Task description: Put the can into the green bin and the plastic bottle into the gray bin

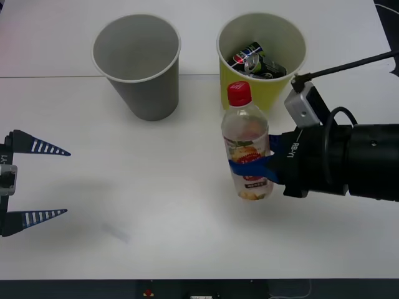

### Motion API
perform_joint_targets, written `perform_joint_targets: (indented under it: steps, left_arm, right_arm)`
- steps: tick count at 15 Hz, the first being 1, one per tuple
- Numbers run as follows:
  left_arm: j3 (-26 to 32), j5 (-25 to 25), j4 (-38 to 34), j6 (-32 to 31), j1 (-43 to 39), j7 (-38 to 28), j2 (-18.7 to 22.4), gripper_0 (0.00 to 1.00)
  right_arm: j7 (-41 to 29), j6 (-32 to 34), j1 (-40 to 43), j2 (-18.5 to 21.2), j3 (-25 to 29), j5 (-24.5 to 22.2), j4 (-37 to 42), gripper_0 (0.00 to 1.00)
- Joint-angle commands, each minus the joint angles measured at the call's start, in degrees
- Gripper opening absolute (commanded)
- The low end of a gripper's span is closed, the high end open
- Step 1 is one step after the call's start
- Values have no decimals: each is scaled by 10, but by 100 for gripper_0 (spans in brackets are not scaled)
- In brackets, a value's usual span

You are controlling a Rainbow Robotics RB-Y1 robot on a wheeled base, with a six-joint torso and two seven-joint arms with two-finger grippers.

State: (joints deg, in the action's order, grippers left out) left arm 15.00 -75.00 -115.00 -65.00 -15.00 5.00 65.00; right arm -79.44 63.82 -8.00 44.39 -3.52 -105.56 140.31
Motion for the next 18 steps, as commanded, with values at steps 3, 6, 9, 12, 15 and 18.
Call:
perform_joint_targets:
  steps: [3,6,9,12,15,18]
  left_arm:
    - [0,0,0,0,0,0,0,100]
    - [0,0,0,0,0,0,0,100]
    - [0,0,0,0,0,0,0,100]
    - [0,0,0,0,0,0,0,100]
    - [0,0,0,0,0,0,0,100]
    - [0,0,0,0,0,0,0,100]
  right_arm:
    - [-1,89,-114,-43,0,-17,-39,0]
    - [-1,145,-195,-75,-3,-27,-86,0]
    - [-1,151,-275,-89,-25,-32,-152,0]
    - [-1,152,-354,-107,-45,-38,-231,0]
    - [0,152,-435,-135,-63,-48,-318,0]
    - [-1,153,-509,-172,-73,-74,-406,0]
